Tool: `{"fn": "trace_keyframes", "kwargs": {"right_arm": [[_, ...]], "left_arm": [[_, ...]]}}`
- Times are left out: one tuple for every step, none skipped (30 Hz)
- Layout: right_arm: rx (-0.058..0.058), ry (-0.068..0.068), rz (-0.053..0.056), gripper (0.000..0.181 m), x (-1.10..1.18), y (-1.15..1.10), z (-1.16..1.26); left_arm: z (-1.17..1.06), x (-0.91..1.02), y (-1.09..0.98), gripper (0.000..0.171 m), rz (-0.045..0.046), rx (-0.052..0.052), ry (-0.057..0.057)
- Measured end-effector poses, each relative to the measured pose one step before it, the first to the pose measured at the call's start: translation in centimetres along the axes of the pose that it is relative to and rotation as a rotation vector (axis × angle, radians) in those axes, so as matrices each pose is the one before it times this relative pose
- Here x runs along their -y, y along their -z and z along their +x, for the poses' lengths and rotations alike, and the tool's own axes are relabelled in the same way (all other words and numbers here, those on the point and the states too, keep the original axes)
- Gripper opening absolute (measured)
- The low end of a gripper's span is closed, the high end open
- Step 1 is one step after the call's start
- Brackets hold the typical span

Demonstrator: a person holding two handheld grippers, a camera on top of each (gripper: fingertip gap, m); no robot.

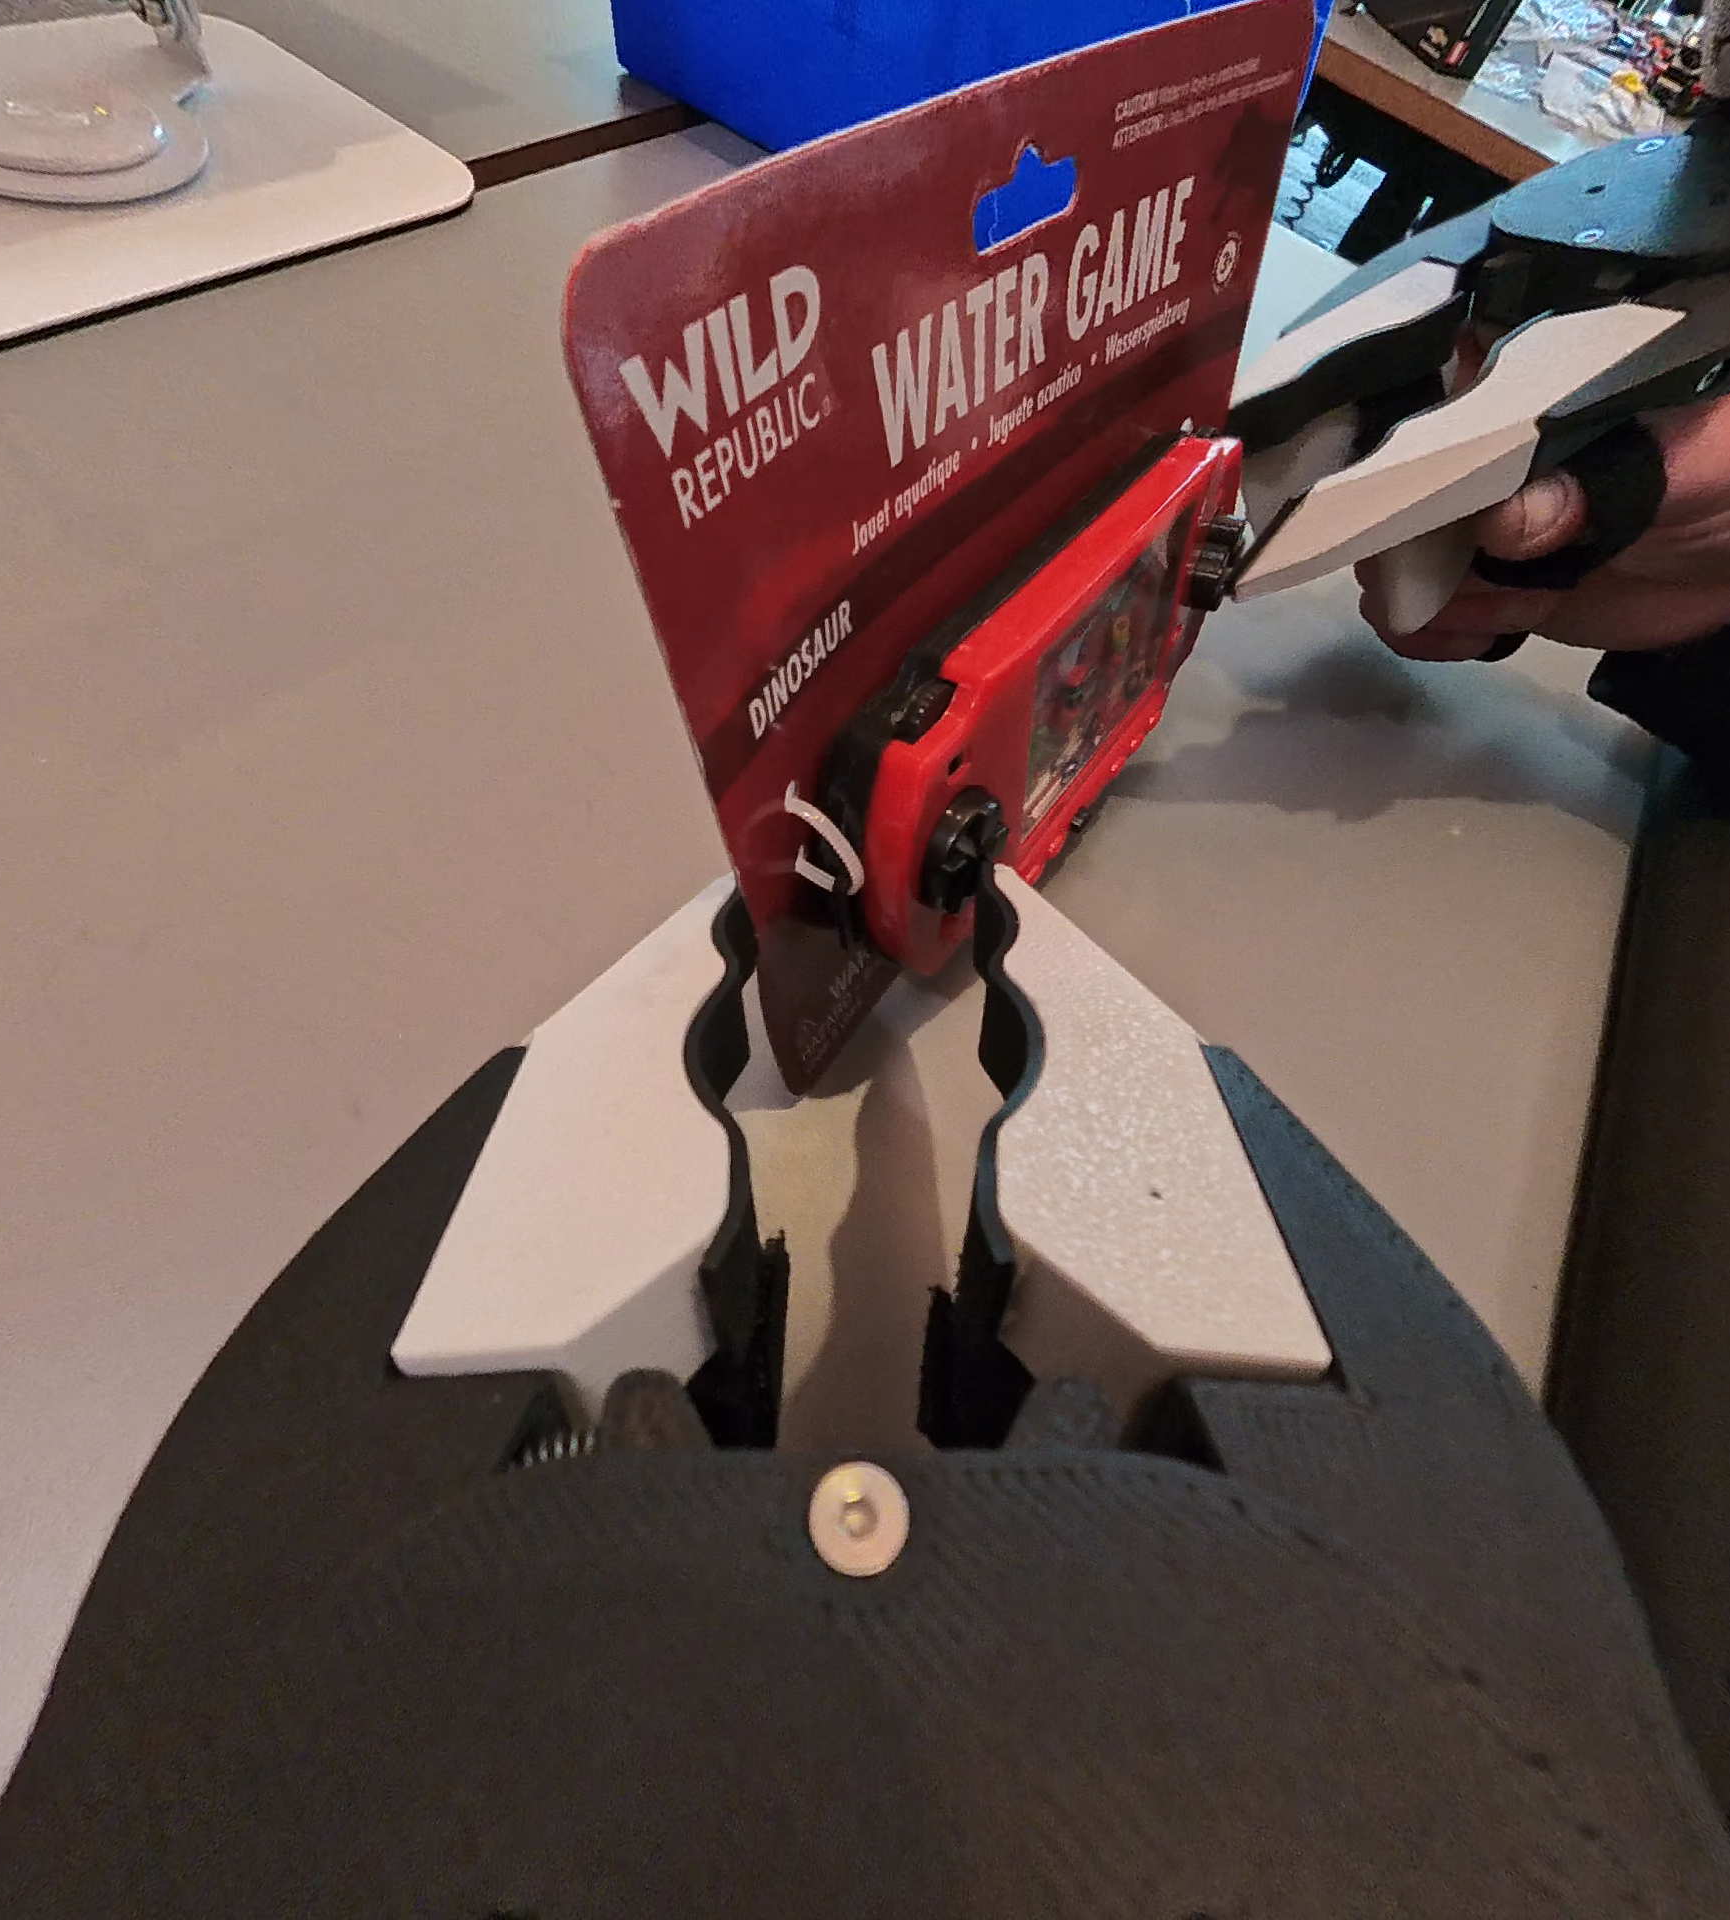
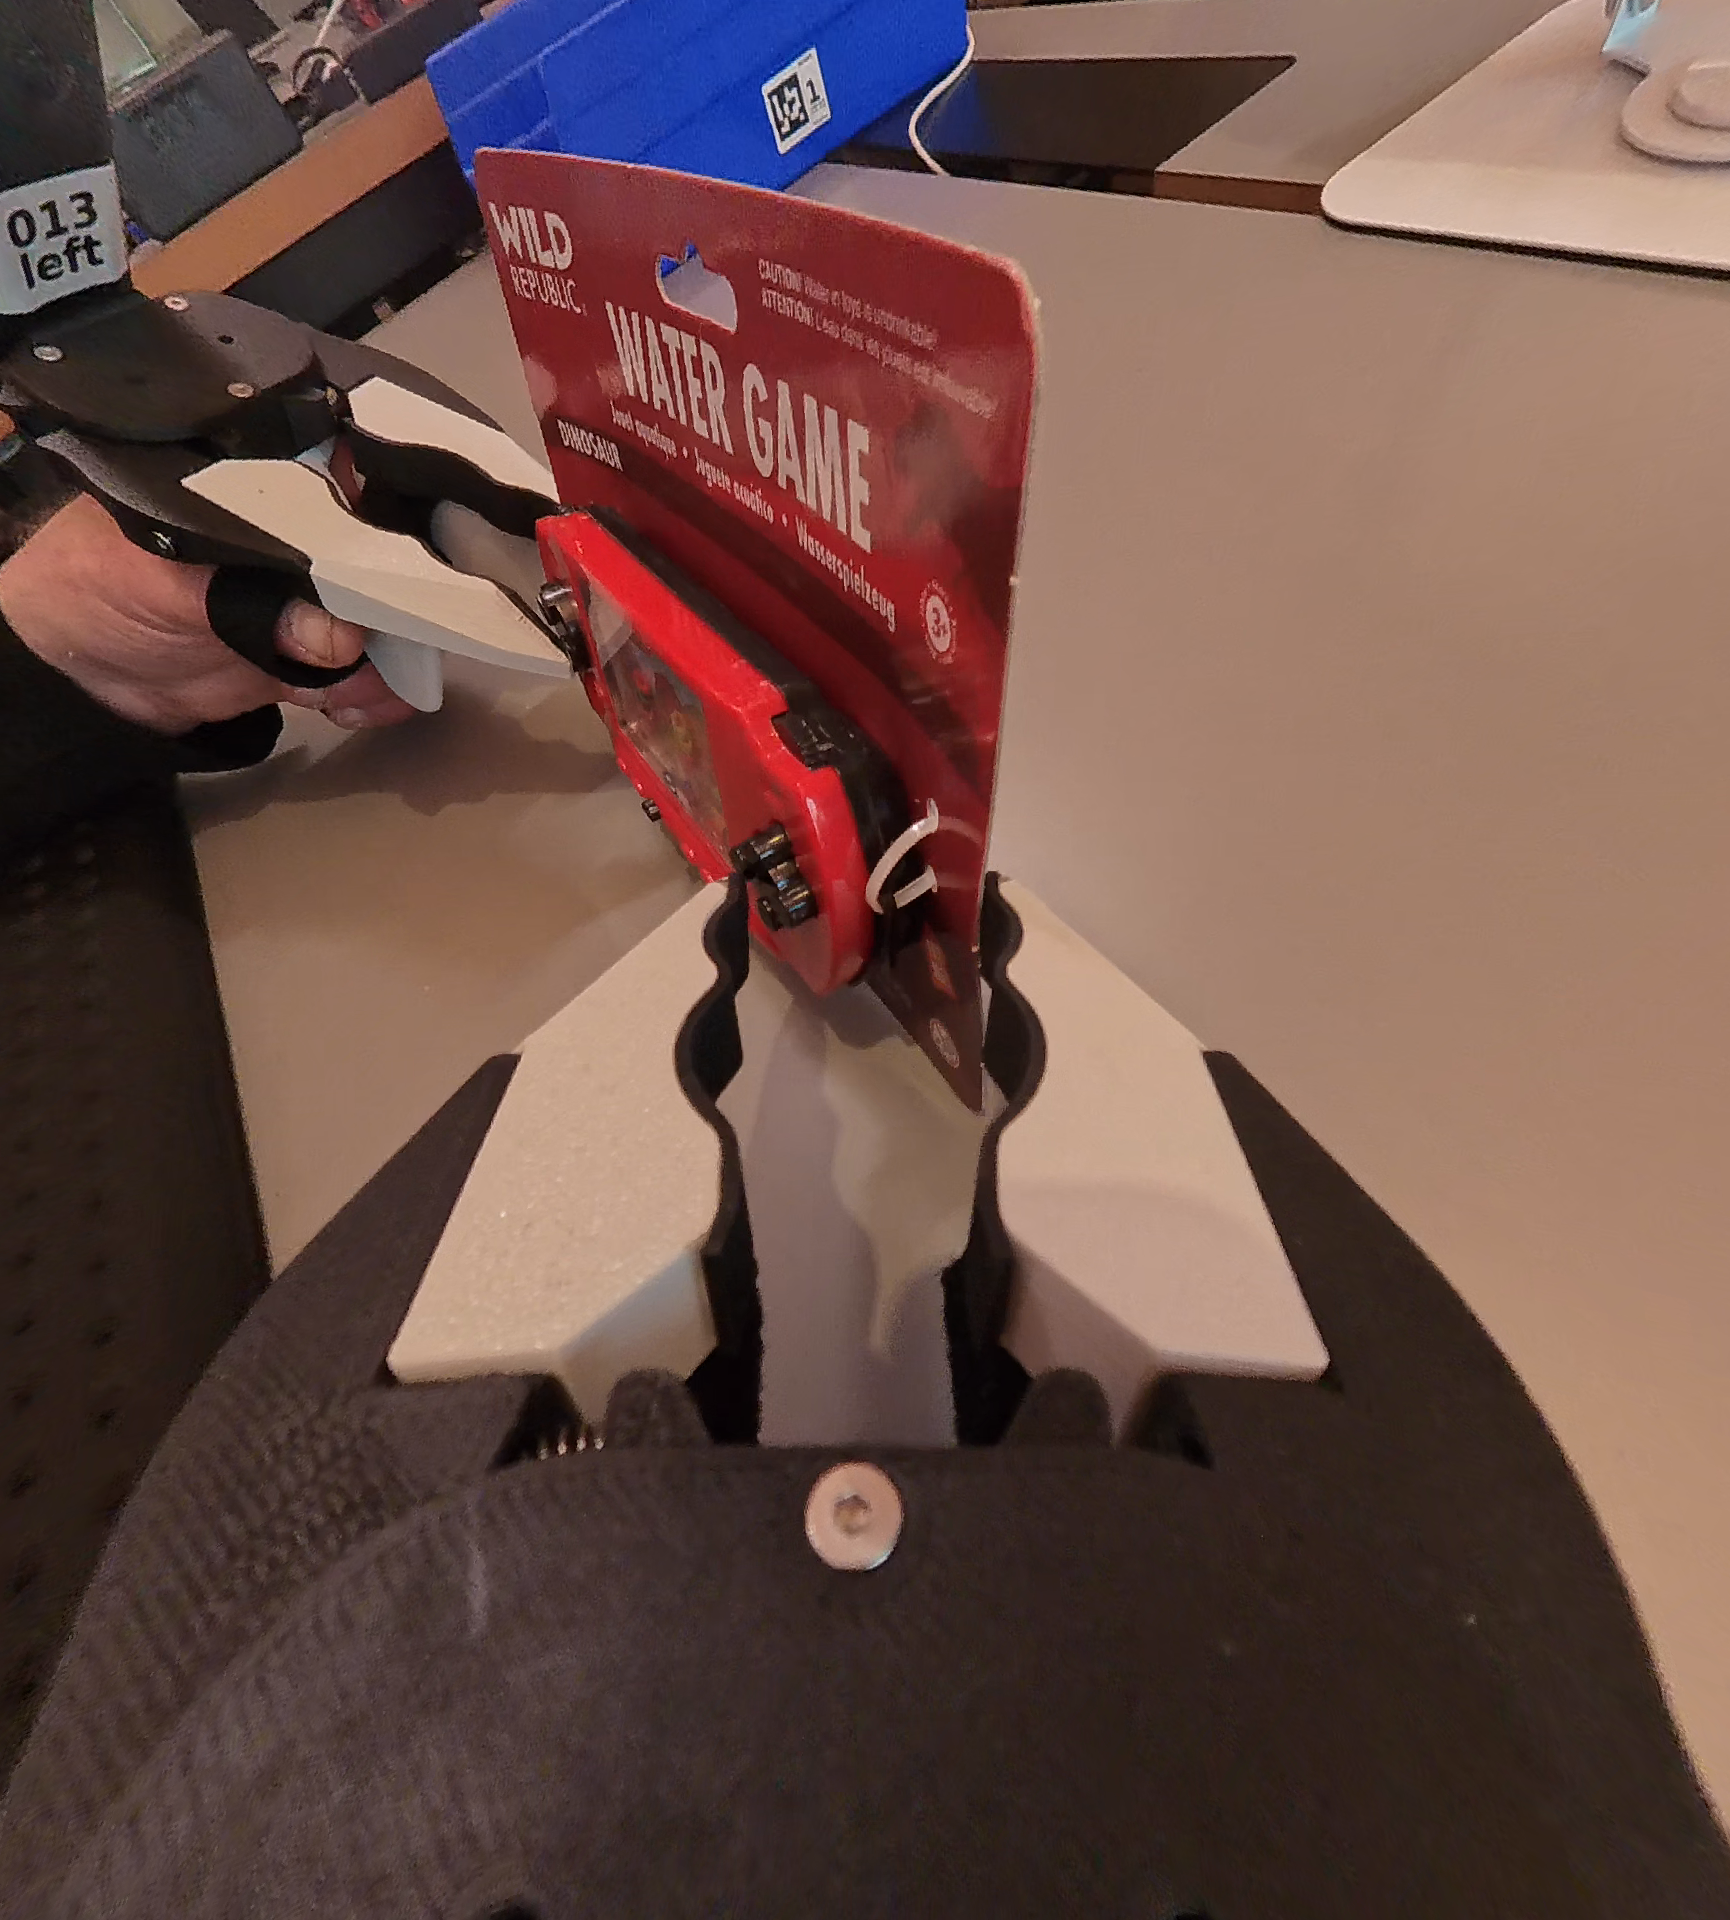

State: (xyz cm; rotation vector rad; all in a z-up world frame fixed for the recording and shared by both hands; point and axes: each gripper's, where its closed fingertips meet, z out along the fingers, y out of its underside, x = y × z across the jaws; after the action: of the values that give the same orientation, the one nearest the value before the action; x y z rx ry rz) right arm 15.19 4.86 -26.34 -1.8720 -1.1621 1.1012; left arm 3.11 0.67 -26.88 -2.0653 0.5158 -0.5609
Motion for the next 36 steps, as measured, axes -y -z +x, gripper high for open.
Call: {"fn": "trace_keyframes", "kwargs": {"right_arm": [[-0.0029, 0.0056, 0.0034, 0.041, 0.02, 0.022, 0.032], [-0.005, 0.0069, 0.0015, 0.041, 0.008, -0.037, 0.077], [-0.0028, 0.0122, 0.0003, 0.039, 0.032, -0.016, 0.014], [-0.0018, 0.0135, -0.0003, 0.037, 0.046, 0.025, -0.015], [-0.0031, 0.0093, 0.0011, 0.035, 0.068, 0.001, -0.006], [-0.0015, 0.0072, 0.002, 0.033, 0.042, -0.028, -0.021], [-0.0018, 0.005, 0.0011, 0.031, 0.053, -0.015, -0.018], [-0.0039, -0.0016, 0.0013, 0.03, 0.057, -0.054, 0.024], [-0.0002, -0.0056, 0.0, 0.029, 0.028, -0.041, 0.034], [0.0035, -0.0044, 0.0009, 0.029, 0.022, -0.017, 0.011], [0.0022, -0.0032, 0.0022, 0.029, 0.018, -0.01, 0.027], [0.0011, -0.002, 0.003, 0.03, 0.012, -0.001, 0.017], [-0.0006, -0.0005, 0.0021, 0.032, 0.011, 0.008, 0.015], [-0.005, -0.004, 0.001, 0.036, -0.015, -0.018, 0.083], [-0.0046, -0.0067, -0.0009, 0.038, -0.054, -0.053, 0.09], [0.0008, -0.002, 0.0001, 0.038, -0.014, -0.009, 0.022], [0.0034, 0.0012, -0.0024, 0.038, -0.025, 0.029, -0.029], [0.0025, 0.0002, -0.0011, 0.039, -0.01, 0.021, -0.033], [0.0008, -0.0004, 0.0016, 0.039, -0.014, 0.003, 0.002], [0.002, -0.0022, 0.0015, 0.039, -0.005, 0.0, 0.0], [0.0024, -0.0015, -0.0003, 0.039, -0.013, 0.014, -0.017], [0.0008, 0.0, -0.0003, 0.039, -0.005, 0.01, 0.0], [0.0002, 0.0004, 0.0001, 0.039, -0.014, 0.005, -0.004], [0.0005, 0.0, -0.0002, 0.039, 0.0, 0.0, 0.001], [0.0007, -0.0004, 0.0, 0.039, 0.003, 0.007, 0.009], [0.0006, 0.0, 0.0005, 0.039, 0.011, -0.005, 0.001], [0.0011, 0.0002, 0.0009, 0.039, -0.004, 0.008, -0.006], [0.0013, 0.0005, 0.0008, 0.039, -0.012, 0.019, -0.014], [0.001, 0.0024, -0.0006, 0.039, -0.017, 0.03, -0.023], [0.0011, 0.0056, -0.002, 0.039, -0.055, 0.046, -0.048], [-0.0021, 0.0122, -0.0038, 0.04, -0.071, 0.03, -0.049], [-0.0065, 0.0168, -0.0037, 0.042, -0.056, 0.01, -0.027], [-0.0067, 0.0152, -0.0031, 0.044, -0.034, -0.042, -0.045], [-0.0087, 0.0185, -0.0051, 0.045, -0.054, -0.027, -0.027], [-0.0107, 0.0196, -0.0062, 0.044, -0.074, -0.005, 0.035], [-0.0094, 0.0157, -0.0047, 0.042, -0.038, 0.018, 0.054]], "left_arm": [[0.023, -0.003, -0.005, 0.04, -0.00193, -0.0006, -0.0042], [0.001, 0.003, -0.014, 0.04, -0.0001, 0.0036, -0.0035], [-0.025, -0.001, -0.022, 0.04, 0.00078, 0.0015, 0.0007], [-0.035, -0.004, 0.002, 0.04, 0.00106, -0.0019, 0.0056], [-0.02, -0.003, -0.003, 0.04, 0.00098, -0.0028, 0.0048], [-0.021, 0.007, -0.007, 0.039, 0.00094, 0.0006, 0.0015], [-0.016, 0.006, 0.003, 0.039, 0.00028, 0.0, 0.0009], [-0.016, -0.009, 0.002, 0.039, -0.00047, -0.0001, 0.0029], [-0.036, 0.021, 0.013, 0.038, 0.00228, 0.0009, 0.0006], [-0.008, 0.016, 0.011, 0.038, 0.00074, -0.0004, 0.0002], [0.018, 0.013, 0.0, 0.038, 0.00074, -0.0016, 0.0025], [0.002, 0.008, -0.005, 0.038, 0.00081, 0.001, 0.0003], [-0.014, -0.011, 0.005, 0.038, 0.00057, 0.001, -0.0013], [0.019, 0.004, 0.004, 0.039, 0.00008, -0.0022, 0.0014], [0.034, 0.008, -0.014, 0.039, 0.00039, -0.0013, 0.0], [-0.005, -0.007, -0.005, 0.039, -0.00062, 0.003, -0.0042], [0.03, 0.0, 0.024, 0.039, -0.00101, 0.0, -0.0023], [0.027, 0.005, 0.011, 0.039, 0.0001, -0.0011, 0.0006], [0.005, -0.006, -0.002, 0.04, 0.00055, 0.0005, 0.0011], [-0.007, 0.004, -0.002, 0.04, 0.00029, 0.0004, -0.0002], [0.011, 0.004, -0.006, 0.04, -0.00006, -0.001, 0.0004], [0.005, 0.008, -0.003, 0.04, 0.00033, -0.0007, 0.0012], [-0.001, 0.004, -0.003, 0.04, 0.00055, 0.0009, -0.0004], [0.008, 0.0, 0.004, 0.04, 0.00039, 0.0, 0.0004], [0.011, 0.008, -0.003, 0.04, 0.00033, -0.001, 0.0014], [-0.005, -0.004, 0.003, 0.04, 0.00048, -0.0005, 0.001], [-0.014, 0.0, -0.008, 0.04, 0.00036, 0.0, 0.0003], [0.012, -0.004, 0.006, 0.04, 0.00011, -0.0002, 0.0005], [0.005, 0.01, -0.001, 0.04, -0.00002, 0.0, -0.0006], [0.012, 0.003, -0.007, 0.04, 0.00036, 0.0004, -0.0006], [0.024, 0.005, -0.008, 0.04, 0.00052, -0.0002, -0.0001], [0.019, 0.013, -0.008, 0.04, 0.00014, -0.0005, -0.0008], [-0.014, 0.002, -0.01, 0.04, -0.00029, 0.0009, -0.0005], [-0.027, -0.001, -0.002, 0.04, 0.0001, 0.0001, 0.0018], [-0.007, -0.002, -0.011, 0.04, -0.00013, -0.0004, 0.0012], [-0.007, -0.002, -0.003, 0.04, -0.00051, 0.0, -0.0003]]}}
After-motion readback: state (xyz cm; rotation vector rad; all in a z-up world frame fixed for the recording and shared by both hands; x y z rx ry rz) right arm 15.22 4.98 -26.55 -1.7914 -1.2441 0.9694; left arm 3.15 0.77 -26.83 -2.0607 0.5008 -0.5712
